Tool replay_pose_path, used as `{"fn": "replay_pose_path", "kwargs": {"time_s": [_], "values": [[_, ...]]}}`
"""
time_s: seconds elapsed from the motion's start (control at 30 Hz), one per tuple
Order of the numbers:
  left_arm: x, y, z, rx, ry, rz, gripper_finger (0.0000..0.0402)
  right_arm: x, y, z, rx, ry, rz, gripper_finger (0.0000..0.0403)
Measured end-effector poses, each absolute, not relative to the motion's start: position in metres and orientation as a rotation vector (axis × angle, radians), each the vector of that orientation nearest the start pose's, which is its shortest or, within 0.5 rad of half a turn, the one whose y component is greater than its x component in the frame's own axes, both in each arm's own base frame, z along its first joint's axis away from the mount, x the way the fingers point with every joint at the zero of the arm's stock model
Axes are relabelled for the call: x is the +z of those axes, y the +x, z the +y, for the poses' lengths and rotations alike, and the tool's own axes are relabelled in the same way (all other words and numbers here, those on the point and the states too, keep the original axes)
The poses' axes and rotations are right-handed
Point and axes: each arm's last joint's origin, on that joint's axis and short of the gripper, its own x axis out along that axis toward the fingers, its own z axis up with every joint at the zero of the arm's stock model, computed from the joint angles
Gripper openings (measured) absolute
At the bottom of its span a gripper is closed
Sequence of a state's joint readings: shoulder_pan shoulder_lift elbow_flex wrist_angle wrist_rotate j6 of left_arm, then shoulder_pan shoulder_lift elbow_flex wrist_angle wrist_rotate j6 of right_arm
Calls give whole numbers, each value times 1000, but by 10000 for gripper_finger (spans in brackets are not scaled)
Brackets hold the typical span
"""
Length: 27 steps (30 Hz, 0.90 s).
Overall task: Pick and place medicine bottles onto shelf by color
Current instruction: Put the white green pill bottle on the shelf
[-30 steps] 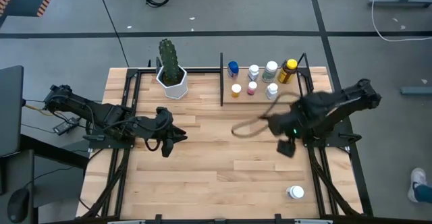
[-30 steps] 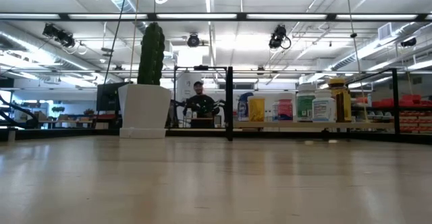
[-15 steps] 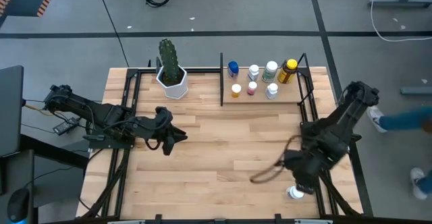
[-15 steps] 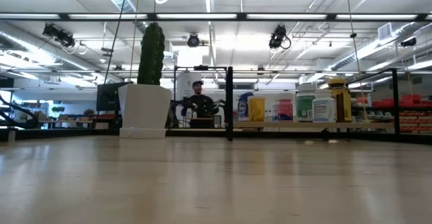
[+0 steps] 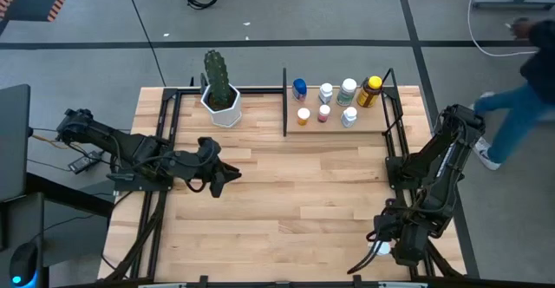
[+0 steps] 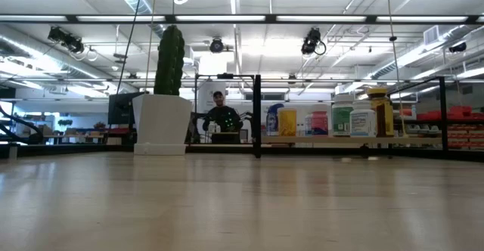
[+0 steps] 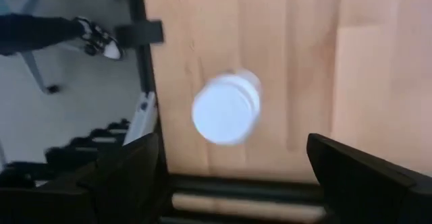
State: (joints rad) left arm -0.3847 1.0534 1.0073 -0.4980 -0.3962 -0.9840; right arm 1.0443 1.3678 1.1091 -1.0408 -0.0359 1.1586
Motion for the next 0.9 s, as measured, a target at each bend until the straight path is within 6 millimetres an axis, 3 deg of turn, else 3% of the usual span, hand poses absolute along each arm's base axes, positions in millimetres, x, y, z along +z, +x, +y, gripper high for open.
{"fn": "replay_pose_path", "kwargs": {"time_s": [0.27, 0.9], "values": [[334, 207, -71, 263, -759, 424, 107, 248, 127, 225, 233, 369, 1377, 388], [334, 204, -80, 224, -755, 440, 107, 210, 132, 240, 155, 203, 1458, 388]]}}
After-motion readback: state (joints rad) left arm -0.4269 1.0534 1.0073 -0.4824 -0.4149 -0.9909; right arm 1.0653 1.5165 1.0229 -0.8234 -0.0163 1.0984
